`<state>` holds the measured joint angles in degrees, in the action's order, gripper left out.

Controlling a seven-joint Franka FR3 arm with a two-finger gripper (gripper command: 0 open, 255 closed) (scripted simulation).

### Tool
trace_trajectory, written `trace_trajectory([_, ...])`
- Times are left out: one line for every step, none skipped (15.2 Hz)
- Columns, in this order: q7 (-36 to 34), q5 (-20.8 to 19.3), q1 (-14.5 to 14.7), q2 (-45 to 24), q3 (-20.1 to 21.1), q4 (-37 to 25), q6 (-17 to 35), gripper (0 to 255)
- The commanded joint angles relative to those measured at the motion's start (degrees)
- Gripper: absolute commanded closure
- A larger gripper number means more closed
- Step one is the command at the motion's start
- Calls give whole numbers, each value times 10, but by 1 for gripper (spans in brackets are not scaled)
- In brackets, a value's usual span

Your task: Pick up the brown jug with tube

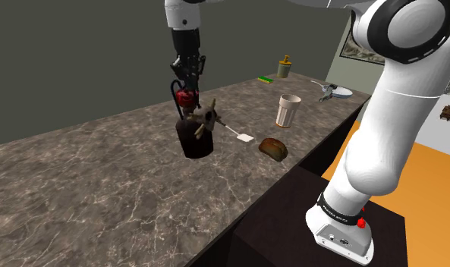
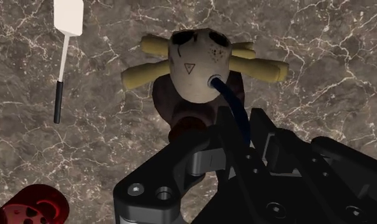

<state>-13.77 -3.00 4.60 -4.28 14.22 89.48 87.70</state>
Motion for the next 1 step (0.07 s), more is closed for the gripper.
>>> trace_trajectory([1,0,0,1,0,-6,-5,255])
